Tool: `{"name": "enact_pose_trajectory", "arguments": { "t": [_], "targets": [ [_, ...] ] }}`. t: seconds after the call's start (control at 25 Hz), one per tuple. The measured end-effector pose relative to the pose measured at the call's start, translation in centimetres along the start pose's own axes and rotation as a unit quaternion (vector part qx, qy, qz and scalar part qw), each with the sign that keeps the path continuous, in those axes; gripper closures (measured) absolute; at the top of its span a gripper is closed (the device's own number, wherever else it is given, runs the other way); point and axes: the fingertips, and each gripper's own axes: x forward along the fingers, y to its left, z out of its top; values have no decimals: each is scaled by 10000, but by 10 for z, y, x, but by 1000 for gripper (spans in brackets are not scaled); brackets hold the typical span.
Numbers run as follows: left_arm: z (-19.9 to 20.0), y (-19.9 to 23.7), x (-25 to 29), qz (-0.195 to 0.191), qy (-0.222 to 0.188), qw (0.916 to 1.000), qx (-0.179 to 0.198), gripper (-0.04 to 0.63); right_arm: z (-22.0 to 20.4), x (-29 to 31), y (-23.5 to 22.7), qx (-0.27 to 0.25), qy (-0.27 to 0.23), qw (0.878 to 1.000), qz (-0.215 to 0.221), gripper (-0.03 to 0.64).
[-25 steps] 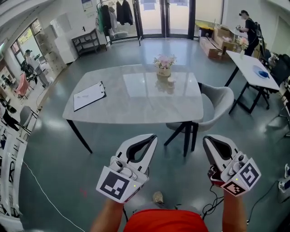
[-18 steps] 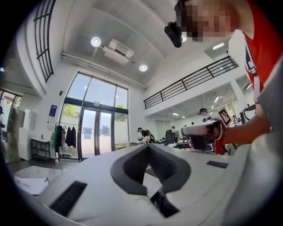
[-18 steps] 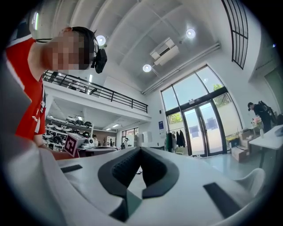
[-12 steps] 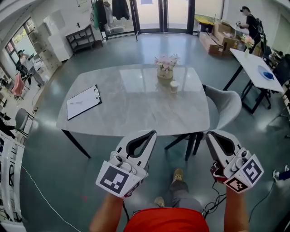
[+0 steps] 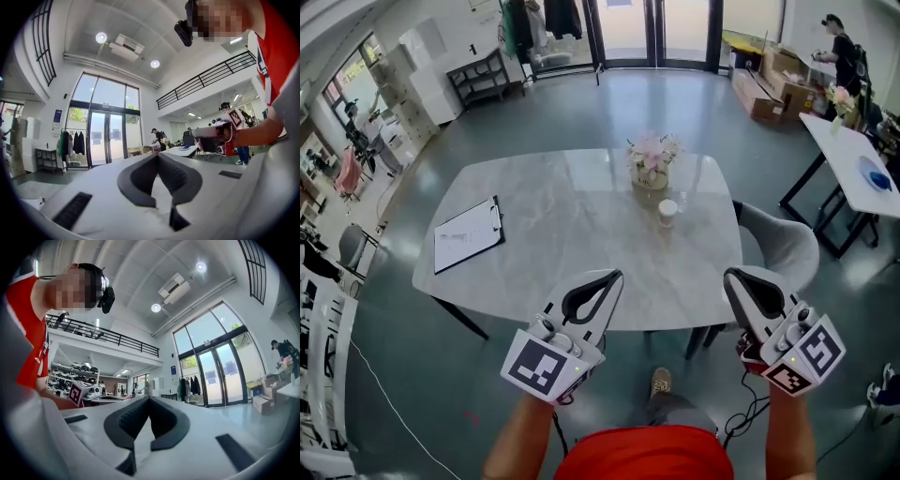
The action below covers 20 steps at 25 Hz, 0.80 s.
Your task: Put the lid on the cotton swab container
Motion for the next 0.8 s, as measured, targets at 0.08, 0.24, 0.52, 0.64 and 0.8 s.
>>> {"name": "enact_pose_trajectory", "arguments": {
  "t": [0.08,0.24,0.52,0.64,0.8],
  "targets": [
    [-4,13,19,74,56,10000,17,582,-5,13,-21,29,22,10000,88,617],
    [-13,37,58,194,168,9997,52,581,-14,39,-63,107,46,9996,244,617],
    [-26,70,109,325,383,9986,143,581,-23,79,-113,163,164,9990,379,617],
    [-38,83,124,272,515,9982,164,578,-33,94,-126,193,275,9988,352,617],
    [-58,99,143,58,599,9980,175,577,-54,107,-141,271,426,9985,200,617]
  ]
}}
